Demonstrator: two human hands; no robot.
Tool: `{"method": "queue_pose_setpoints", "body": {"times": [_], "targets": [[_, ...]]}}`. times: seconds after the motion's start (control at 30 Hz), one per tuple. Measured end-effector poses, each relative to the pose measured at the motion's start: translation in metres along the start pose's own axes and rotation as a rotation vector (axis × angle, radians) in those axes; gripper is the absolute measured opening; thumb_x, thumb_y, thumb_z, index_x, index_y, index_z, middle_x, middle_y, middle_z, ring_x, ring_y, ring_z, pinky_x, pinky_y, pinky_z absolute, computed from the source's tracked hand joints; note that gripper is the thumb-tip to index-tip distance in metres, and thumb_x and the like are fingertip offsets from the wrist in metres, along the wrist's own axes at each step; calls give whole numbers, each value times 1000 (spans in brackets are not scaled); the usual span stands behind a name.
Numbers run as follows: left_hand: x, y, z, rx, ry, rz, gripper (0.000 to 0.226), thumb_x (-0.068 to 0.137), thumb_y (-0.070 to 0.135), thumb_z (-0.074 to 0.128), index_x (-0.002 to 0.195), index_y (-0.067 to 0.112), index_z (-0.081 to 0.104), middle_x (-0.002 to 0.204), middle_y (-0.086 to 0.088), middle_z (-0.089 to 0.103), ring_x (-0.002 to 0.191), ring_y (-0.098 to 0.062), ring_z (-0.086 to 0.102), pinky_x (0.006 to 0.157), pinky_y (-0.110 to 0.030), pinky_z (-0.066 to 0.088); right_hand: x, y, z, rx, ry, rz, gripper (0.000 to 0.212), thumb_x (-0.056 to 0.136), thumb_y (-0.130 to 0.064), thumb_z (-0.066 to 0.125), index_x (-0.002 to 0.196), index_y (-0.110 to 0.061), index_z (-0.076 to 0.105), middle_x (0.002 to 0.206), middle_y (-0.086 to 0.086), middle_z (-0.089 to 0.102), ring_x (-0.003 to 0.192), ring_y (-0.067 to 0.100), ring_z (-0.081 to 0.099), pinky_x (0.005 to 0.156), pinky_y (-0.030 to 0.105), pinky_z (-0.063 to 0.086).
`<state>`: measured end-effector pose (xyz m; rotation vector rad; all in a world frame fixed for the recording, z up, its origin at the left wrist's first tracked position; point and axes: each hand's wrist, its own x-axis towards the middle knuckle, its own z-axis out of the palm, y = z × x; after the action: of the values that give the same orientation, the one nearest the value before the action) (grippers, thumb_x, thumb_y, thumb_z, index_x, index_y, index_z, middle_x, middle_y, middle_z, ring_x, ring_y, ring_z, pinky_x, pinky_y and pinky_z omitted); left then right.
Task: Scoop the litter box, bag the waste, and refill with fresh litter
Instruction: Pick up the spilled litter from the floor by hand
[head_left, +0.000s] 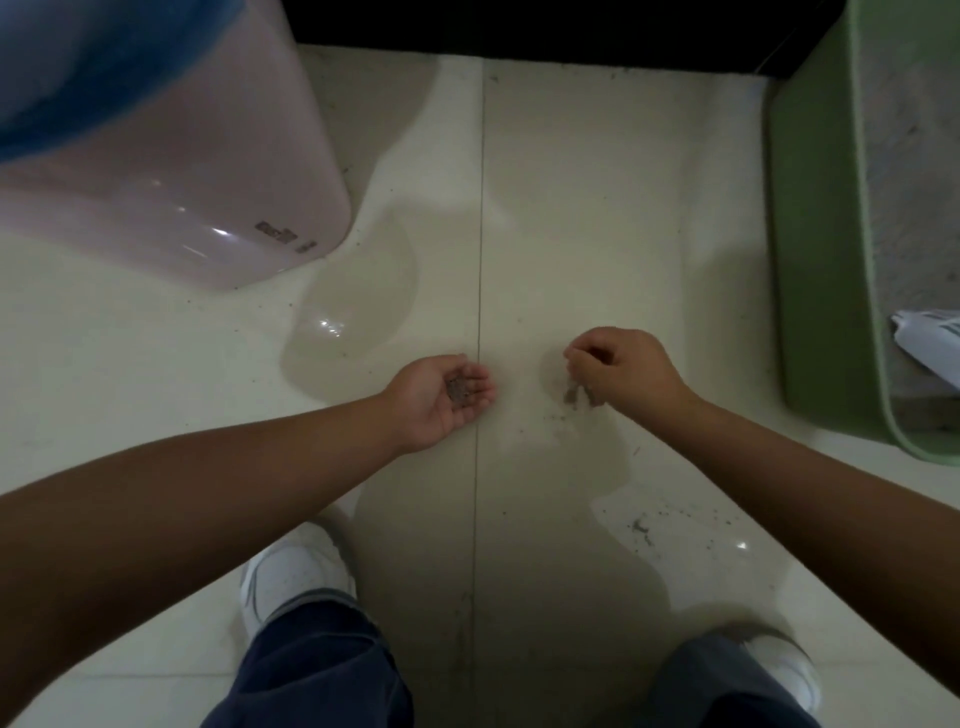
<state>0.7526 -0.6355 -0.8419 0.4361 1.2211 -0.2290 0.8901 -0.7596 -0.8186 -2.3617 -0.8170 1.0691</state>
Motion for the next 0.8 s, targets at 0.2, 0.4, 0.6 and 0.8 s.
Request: {"method": "queue_pose_setpoints", "body": {"times": [0.2, 0.4, 0.6, 0.8], "targets": [[1, 3, -6, 14, 0, 22, 38, 99, 17, 34, 70, 2, 54, 43, -5, 61, 38, -12, 61, 42, -15, 50, -4, 29, 9, -469, 8, -330, 29, 68, -14, 71, 90, 4, 71, 91, 24, 66, 82, 42, 62, 73, 41, 52], [0, 2, -11, 25, -18, 12, 53, 99, 17, 35, 58, 0, 64, 46, -7, 62, 39, -14, 62, 43, -16, 51, 1, 43, 21, -696, -49, -533, 12, 62, -8, 65, 68, 1, 68, 71, 17, 65, 58, 31, 61, 49, 29, 52], [0, 2, -10, 32, -21, 4, 37, 98, 19, 35, 71, 1, 54, 46, -6, 63, 40, -13, 63, 45, -16, 51, 1, 48, 19, -829, -18, -575, 26, 97, -13, 37, 109, -1, 56, 114, 11, 51, 105, 27, 47, 85, 29, 37], [0, 3, -11, 25, -30, -3, 37, 98, 19, 36, 73, 0, 56, 47, -7, 63, 40, -14, 63, 45, -17, 52, 4, 51, 20, -773, -135, -512, 38, 80, -17, 39, 68, 4, 67, 68, 16, 62, 55, 29, 60, 44, 28, 52]]}}
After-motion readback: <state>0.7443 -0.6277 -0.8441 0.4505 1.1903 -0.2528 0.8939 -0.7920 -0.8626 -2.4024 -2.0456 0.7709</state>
